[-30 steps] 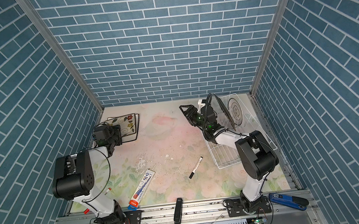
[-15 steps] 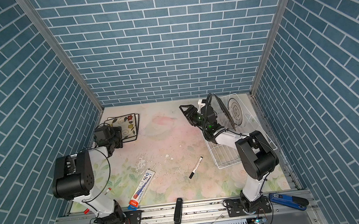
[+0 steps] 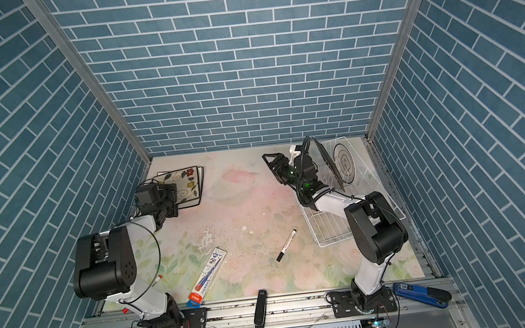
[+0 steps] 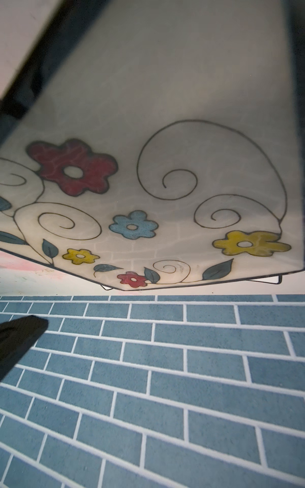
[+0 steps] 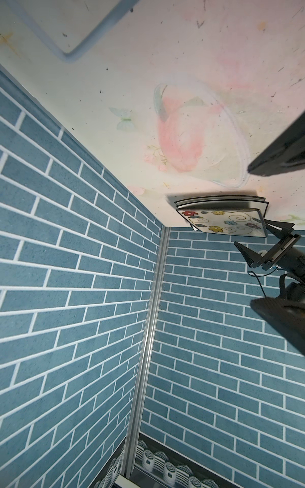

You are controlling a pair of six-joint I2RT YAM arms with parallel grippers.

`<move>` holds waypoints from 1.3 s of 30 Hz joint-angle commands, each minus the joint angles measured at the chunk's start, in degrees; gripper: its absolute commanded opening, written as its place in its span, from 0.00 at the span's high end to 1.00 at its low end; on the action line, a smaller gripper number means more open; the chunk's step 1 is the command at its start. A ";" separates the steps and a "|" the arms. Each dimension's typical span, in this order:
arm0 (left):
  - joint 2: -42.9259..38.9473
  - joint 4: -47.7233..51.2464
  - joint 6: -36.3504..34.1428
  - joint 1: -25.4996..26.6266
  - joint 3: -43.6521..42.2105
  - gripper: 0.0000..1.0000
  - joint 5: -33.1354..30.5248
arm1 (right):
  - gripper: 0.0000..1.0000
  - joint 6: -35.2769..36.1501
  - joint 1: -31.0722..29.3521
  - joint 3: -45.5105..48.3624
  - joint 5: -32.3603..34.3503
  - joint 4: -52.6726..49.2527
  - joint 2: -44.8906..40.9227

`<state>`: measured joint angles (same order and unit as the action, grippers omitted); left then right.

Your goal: Unload the plates from the dish rack

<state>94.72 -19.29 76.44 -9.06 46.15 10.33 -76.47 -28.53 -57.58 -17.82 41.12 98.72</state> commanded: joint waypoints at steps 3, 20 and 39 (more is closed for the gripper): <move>-2.23 -1.75 -0.41 -0.34 -1.22 0.05 -0.50 | 0.26 0.79 0.00 0.37 0.16 0.20 -2.63; -3.61 -1.08 -1.10 -2.01 -4.87 0.04 0.07 | 0.26 0.79 0.02 1.94 0.33 0.19 -4.23; -20.80 10.75 -12.90 -3.27 -11.29 0.02 -3.93 | 0.23 3.57 -0.22 1.18 -2.15 -1.35 -3.42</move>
<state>75.40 -10.33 68.18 -11.57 35.42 6.57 -75.90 -28.56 -56.51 -18.13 41.12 96.44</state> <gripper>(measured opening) 0.983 0.772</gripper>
